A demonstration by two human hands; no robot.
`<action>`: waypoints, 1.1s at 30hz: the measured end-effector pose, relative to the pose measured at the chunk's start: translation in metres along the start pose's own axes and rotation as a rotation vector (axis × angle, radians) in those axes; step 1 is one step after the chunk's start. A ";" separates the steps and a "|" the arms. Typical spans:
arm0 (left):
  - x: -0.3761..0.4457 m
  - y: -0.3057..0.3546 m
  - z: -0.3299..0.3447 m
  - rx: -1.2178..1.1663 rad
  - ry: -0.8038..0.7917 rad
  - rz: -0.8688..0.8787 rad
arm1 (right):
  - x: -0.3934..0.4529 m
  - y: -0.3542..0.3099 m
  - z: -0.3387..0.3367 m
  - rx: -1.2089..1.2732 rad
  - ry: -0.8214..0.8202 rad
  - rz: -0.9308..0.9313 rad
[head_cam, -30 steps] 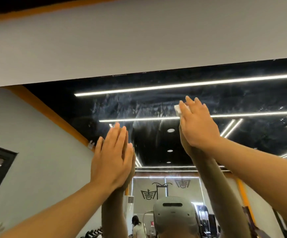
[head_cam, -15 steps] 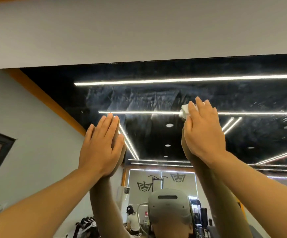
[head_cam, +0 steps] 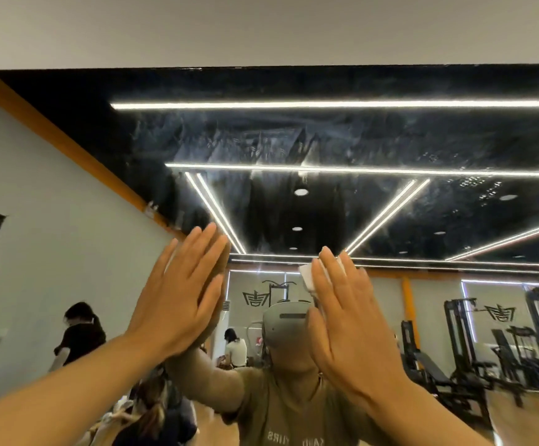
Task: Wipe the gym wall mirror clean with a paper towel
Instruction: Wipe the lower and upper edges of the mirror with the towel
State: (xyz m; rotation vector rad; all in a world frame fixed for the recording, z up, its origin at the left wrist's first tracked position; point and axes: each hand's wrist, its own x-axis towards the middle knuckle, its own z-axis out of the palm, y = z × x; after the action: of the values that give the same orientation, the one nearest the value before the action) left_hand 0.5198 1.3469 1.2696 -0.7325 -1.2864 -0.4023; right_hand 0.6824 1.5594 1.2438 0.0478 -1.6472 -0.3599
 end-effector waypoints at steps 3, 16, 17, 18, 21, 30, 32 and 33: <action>-0.032 0.006 0.006 -0.165 -0.076 0.039 | -0.008 0.005 -0.008 0.120 -0.068 -0.055; -0.050 0.008 0.012 -0.086 -0.174 0.017 | -0.011 0.028 -0.037 -0.068 -0.297 -0.339; -0.049 0.007 0.011 -0.075 -0.185 0.016 | -0.007 0.030 -0.038 -0.103 -0.313 -0.386; -0.049 0.007 0.011 -0.073 -0.194 0.017 | -0.002 0.034 -0.039 -0.162 -0.323 -0.449; -0.050 0.008 0.011 -0.080 -0.186 0.020 | 0.017 0.042 -0.042 -0.311 -0.371 -0.630; -0.051 0.010 0.012 -0.113 -0.171 0.002 | 0.178 0.020 -0.036 -0.241 -0.256 -0.144; -0.053 0.010 0.013 -0.114 -0.183 0.010 | 0.214 0.013 -0.028 -0.274 -0.202 0.074; -0.053 0.010 0.013 -0.106 -0.186 0.013 | 0.224 0.009 -0.024 -0.279 -0.186 0.139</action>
State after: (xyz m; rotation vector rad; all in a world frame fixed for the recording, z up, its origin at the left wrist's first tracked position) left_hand 0.5034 1.3563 1.2175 -0.8836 -1.4421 -0.4009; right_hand 0.6820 1.5085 1.4636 -0.3163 -1.7574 -0.4962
